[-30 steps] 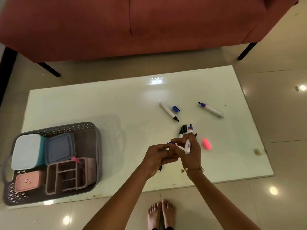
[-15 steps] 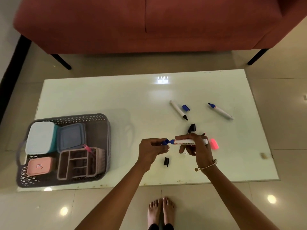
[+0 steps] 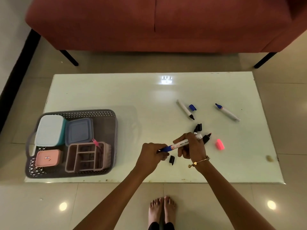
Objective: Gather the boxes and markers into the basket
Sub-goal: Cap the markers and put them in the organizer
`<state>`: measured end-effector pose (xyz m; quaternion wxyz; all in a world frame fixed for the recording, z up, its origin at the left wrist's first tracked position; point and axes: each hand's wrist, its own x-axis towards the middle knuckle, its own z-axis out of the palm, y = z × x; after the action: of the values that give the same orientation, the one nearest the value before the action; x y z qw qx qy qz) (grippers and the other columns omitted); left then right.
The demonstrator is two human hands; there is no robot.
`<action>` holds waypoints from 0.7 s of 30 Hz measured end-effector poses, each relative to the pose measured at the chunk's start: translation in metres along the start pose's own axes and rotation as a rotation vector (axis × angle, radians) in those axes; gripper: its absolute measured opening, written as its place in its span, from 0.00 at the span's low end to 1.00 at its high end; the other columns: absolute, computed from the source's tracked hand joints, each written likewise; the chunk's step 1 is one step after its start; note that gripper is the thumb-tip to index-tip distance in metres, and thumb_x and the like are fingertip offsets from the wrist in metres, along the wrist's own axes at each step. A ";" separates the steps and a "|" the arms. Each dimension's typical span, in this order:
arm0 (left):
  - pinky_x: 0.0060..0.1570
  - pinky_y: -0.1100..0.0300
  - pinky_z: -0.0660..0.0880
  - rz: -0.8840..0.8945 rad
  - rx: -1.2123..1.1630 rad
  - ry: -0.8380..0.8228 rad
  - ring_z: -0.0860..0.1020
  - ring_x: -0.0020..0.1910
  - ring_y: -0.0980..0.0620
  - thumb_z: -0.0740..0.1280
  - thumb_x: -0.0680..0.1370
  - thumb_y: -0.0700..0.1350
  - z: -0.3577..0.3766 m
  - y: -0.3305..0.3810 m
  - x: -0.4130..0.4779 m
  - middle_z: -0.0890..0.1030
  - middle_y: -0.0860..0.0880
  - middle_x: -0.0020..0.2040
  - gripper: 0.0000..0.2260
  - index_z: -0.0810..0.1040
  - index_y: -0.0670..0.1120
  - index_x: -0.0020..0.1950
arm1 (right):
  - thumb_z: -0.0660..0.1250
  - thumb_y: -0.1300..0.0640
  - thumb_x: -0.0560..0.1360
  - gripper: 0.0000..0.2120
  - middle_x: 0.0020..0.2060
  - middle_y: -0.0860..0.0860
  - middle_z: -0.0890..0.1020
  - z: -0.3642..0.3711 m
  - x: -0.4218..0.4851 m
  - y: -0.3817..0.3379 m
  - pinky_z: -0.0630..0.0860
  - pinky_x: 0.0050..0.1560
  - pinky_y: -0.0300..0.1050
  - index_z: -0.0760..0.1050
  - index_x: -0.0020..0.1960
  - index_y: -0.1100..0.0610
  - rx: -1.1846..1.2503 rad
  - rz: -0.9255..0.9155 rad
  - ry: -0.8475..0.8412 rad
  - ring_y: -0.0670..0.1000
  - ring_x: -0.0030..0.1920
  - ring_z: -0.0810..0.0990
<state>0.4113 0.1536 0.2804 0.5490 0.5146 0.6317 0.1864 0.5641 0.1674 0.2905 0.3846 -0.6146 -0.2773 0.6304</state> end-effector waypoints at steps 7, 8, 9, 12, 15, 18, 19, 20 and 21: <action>0.39 0.73 0.74 -0.005 0.113 0.064 0.79 0.31 0.55 0.67 0.73 0.34 -0.015 -0.019 -0.010 0.82 0.44 0.37 0.10 0.81 0.39 0.53 | 0.51 0.62 0.77 0.22 0.16 0.52 0.76 0.028 0.000 0.013 0.59 0.18 0.32 0.77 0.31 0.64 -0.007 0.092 0.032 0.46 0.15 0.69; 0.43 0.72 0.76 -0.032 0.060 0.100 0.79 0.31 0.57 0.68 0.73 0.34 -0.016 -0.023 -0.013 0.82 0.46 0.36 0.10 0.82 0.40 0.53 | 0.52 0.61 0.77 0.21 0.16 0.51 0.76 0.033 0.000 0.013 0.60 0.18 0.33 0.77 0.32 0.64 -0.055 0.081 0.011 0.45 0.15 0.69; 0.47 0.66 0.79 -0.065 -0.033 0.155 0.80 0.31 0.57 0.69 0.72 0.34 -0.016 -0.027 -0.016 0.82 0.48 0.36 0.10 0.82 0.40 0.52 | 0.54 0.60 0.78 0.20 0.16 0.50 0.76 0.040 0.000 0.013 0.61 0.18 0.33 0.78 0.33 0.64 -0.116 0.058 -0.015 0.45 0.16 0.69; 0.52 0.52 0.80 -0.146 -0.305 0.349 0.83 0.37 0.50 0.73 0.68 0.35 -0.016 -0.028 -0.025 0.84 0.49 0.38 0.13 0.82 0.40 0.53 | 0.67 0.56 0.73 0.06 0.29 0.55 0.81 0.062 0.003 0.011 0.74 0.31 0.43 0.80 0.41 0.56 -0.365 -0.072 -0.101 0.53 0.28 0.76; 0.49 0.67 0.77 -0.200 -0.358 0.390 0.82 0.41 0.58 0.75 0.68 0.39 -0.018 -0.032 -0.024 0.82 0.52 0.52 0.21 0.78 0.43 0.60 | 0.69 0.57 0.71 0.07 0.43 0.57 0.77 0.090 0.005 -0.001 0.73 0.46 0.37 0.80 0.48 0.56 -0.663 -0.338 -0.166 0.55 0.44 0.76; 0.40 0.77 0.72 -0.235 -0.160 0.299 0.81 0.50 0.54 0.71 0.71 0.41 -0.019 -0.044 -0.026 0.79 0.51 0.60 0.22 0.73 0.44 0.64 | 0.65 0.53 0.75 0.12 0.47 0.57 0.78 0.131 0.007 -0.025 0.75 0.47 0.47 0.75 0.53 0.60 -0.973 -0.505 -0.276 0.57 0.47 0.77; 0.41 0.75 0.73 -0.248 -0.075 0.283 0.81 0.52 0.52 0.70 0.72 0.42 -0.019 -0.050 -0.027 0.80 0.47 0.59 0.19 0.74 0.43 0.63 | 0.63 0.50 0.75 0.14 0.48 0.57 0.79 0.146 0.008 -0.028 0.75 0.48 0.49 0.74 0.55 0.58 -1.120 -0.536 -0.332 0.59 0.47 0.78; 0.45 0.68 0.75 -0.257 -0.016 0.271 0.80 0.52 0.49 0.68 0.73 0.42 -0.019 -0.055 -0.027 0.81 0.45 0.56 0.15 0.76 0.41 0.60 | 0.62 0.47 0.75 0.15 0.50 0.57 0.78 0.161 0.007 -0.031 0.75 0.48 0.50 0.75 0.57 0.55 -1.291 -0.567 -0.381 0.59 0.48 0.78; 0.49 0.59 0.76 -0.273 0.006 0.273 0.80 0.49 0.47 0.67 0.74 0.41 -0.018 -0.058 -0.027 0.82 0.43 0.50 0.10 0.77 0.39 0.54 | 0.62 0.47 0.75 0.15 0.52 0.56 0.76 0.174 0.007 -0.031 0.75 0.48 0.50 0.75 0.57 0.53 -1.412 -0.618 -0.424 0.59 0.49 0.78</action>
<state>0.3657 0.1136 0.2532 0.4766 0.3958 0.7649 0.1765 0.3969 0.2111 0.3279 0.0009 -0.4754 -0.8360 0.2740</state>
